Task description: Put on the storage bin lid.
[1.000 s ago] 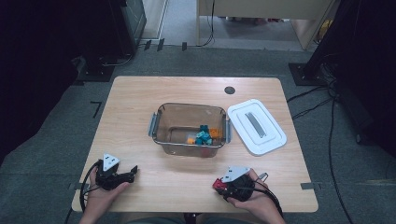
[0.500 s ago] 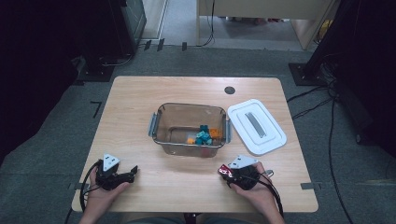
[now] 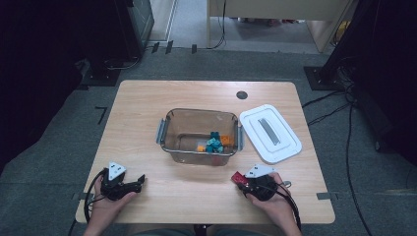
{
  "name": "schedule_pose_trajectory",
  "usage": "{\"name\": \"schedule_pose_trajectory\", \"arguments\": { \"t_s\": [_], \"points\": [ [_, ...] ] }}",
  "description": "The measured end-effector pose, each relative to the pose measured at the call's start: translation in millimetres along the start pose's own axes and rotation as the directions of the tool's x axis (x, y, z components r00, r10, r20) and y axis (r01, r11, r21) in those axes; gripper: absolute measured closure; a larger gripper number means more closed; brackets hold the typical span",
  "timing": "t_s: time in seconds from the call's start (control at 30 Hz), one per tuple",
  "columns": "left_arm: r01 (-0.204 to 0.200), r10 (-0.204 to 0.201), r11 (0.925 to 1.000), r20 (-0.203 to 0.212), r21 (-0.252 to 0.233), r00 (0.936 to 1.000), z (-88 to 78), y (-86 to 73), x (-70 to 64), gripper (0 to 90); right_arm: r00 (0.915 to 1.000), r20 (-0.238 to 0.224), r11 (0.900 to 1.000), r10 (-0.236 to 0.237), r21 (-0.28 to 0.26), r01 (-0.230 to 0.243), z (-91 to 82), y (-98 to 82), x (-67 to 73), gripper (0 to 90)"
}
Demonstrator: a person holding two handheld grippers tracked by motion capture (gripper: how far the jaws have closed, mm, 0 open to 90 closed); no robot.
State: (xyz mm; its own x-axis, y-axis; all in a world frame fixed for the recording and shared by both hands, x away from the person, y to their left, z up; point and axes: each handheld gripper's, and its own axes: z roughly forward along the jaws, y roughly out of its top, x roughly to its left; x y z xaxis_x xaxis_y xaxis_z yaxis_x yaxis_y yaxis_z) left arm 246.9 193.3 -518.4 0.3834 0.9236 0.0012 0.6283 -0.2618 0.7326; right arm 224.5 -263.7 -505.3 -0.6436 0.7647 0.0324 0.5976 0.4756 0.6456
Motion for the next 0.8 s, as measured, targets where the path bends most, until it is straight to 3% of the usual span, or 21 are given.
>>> {"name": "schedule_pose_trajectory", "arguments": {
  "t_s": [0.23,0.47,0.8],
  "points": [
    [0.000,0.000,1.0000,0.000,0.000,1.0000,0.0,0.0,0.0,14.7,0.9993,-0.020,0.999,0.031,-0.026,-0.031,-12.3,7.3,-9.7,60.3],
    [0.000,0.000,1.0000,0.000,-0.001,1.0000,0.1,0.0,0.0,14.6,0.9973,-0.021,0.995,0.071,-0.064,-0.072,-39.5,20.4,-25.9,60.3],
    [0.001,-0.001,1.0000,0.000,-0.002,1.0000,0.1,0.0,-0.1,14.7,0.9988,-0.031,0.996,0.039,-0.080,-0.041,-68.1,45.0,-34.2,60.3]
  ]
}}
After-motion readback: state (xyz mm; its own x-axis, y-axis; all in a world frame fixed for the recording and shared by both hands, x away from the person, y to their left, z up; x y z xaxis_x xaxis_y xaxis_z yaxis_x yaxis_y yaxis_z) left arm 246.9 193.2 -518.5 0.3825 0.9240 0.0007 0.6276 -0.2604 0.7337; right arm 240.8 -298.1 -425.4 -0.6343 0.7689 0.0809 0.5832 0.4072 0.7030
